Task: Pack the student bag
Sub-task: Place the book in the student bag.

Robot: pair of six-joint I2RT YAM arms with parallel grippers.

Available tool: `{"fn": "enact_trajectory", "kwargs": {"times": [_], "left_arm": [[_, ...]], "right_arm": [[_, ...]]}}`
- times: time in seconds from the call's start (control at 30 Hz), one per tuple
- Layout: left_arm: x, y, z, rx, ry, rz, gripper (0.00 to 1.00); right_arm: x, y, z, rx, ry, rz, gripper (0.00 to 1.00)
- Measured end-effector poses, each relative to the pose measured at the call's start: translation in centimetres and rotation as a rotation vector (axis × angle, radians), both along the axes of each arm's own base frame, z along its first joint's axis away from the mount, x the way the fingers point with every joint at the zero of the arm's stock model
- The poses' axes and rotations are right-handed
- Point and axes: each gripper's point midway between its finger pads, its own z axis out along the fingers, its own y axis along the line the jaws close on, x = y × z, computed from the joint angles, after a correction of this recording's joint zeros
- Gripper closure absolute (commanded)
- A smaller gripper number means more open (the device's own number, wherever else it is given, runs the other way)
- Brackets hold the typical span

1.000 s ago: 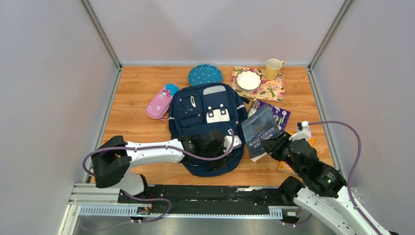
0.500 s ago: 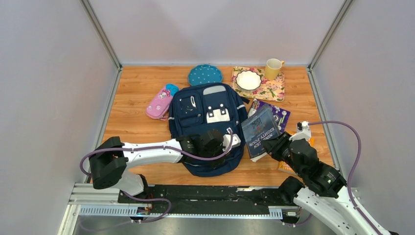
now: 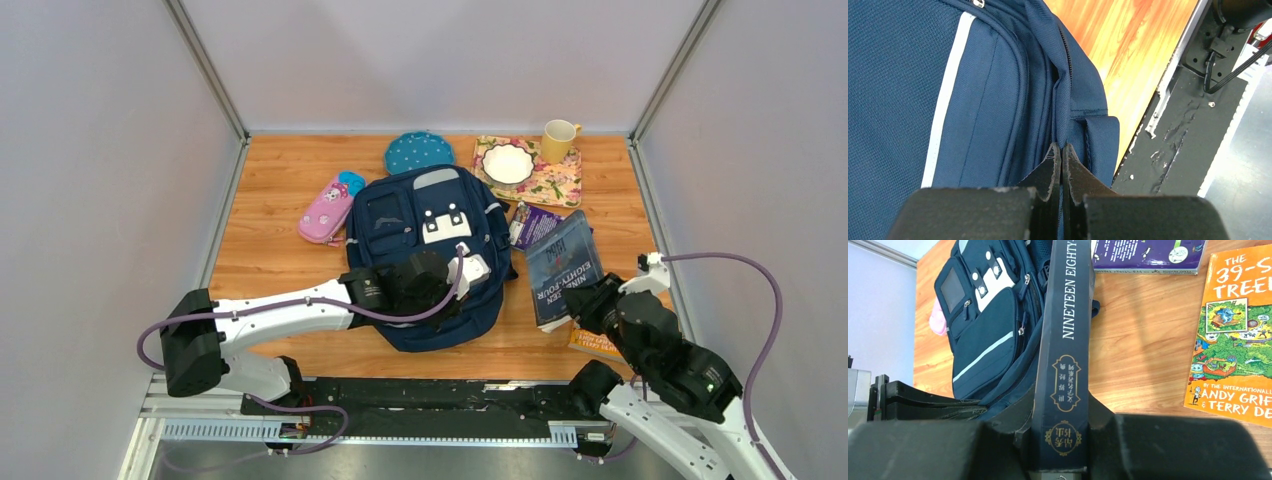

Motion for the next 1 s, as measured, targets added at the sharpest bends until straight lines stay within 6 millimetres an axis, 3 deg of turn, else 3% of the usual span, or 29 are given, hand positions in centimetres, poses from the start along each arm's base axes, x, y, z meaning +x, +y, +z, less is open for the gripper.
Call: {"fn": "enact_trajectory", "kwargs": {"times": [0.23,0.53,0.6,0.77,0.87,0.9,0.97,1.0], "left_arm": [[-1.2,-0.5,-0.5,-0.018,0.09,-0.073,1.0],[-3.6,-0.9,-6.4,0.04,0.284,-0.152,1.0],[-3.7,-1.2,-6.6,0.035,0.297,-0.154,0.86],[-3.6,-1.6,-6.3,0.014,0.296,-0.15,0.85],[-3.5,-1.6,-6.3,0.014,0.294,-0.148,1.0],[-3.5,-1.6,-6.3,0.013,0.294,-0.144,1.0],[-3.4,-1.6,-6.2,0.011,0.293,-0.142,0.98],[-3.4,-1.5,-6.2,0.01,0.293,-0.141,0.89]], "right_arm": [[-0.6,-0.4,-0.1,0.027,-0.013,0.001,1.0],[-1.0,0.6,-1.8,0.037,0.041,0.036,1.0],[-1.0,0.6,-1.8,0.039,0.04,0.037,1.0],[-1.0,0.6,-1.8,0.038,0.04,0.038,1.0],[-1.0,0.7,-1.8,0.039,0.04,0.038,1.0],[-1.0,0.7,-1.8,0.039,0.04,0.039,1.0],[-1.0,0.7,-1.8,0.039,0.041,0.039,1.0],[-1.0,0.7,-1.8,0.04,0.041,0.04,1.0]]}}
